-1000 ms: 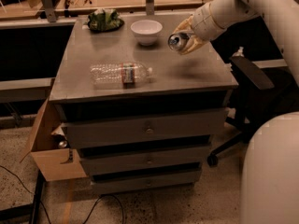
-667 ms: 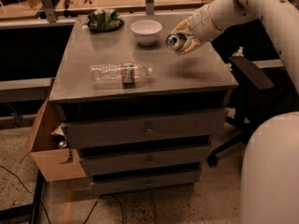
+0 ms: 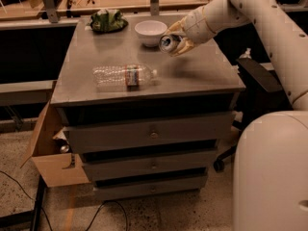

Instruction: Move redbull can near white bowl

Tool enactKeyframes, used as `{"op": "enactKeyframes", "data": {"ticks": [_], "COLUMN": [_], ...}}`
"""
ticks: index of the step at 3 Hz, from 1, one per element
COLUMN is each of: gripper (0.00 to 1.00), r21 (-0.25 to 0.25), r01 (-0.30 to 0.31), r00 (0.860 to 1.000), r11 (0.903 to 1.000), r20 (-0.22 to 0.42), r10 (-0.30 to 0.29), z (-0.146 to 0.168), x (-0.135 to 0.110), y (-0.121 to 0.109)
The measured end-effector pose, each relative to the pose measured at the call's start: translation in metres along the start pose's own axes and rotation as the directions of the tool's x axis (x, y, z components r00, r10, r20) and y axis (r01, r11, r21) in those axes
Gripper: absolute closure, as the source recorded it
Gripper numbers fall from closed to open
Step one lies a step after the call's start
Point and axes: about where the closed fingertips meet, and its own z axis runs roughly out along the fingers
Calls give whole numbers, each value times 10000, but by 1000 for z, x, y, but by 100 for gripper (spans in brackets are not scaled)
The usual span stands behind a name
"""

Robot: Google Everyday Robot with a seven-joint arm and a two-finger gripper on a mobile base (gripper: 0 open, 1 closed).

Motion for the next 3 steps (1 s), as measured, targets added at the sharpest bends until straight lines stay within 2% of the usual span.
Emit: {"op": "enactKeyframes", "data": {"ticks": [1, 3], "gripper": [75, 30], "r21": [-28, -93], "r01": [50, -13], "r00": [9999, 9997], "r11": [10000, 10000], "r20": [130, -237], "r10": [-49, 11], "z": [15, 41], "x": [-4, 5], "y": [-7, -22]}}
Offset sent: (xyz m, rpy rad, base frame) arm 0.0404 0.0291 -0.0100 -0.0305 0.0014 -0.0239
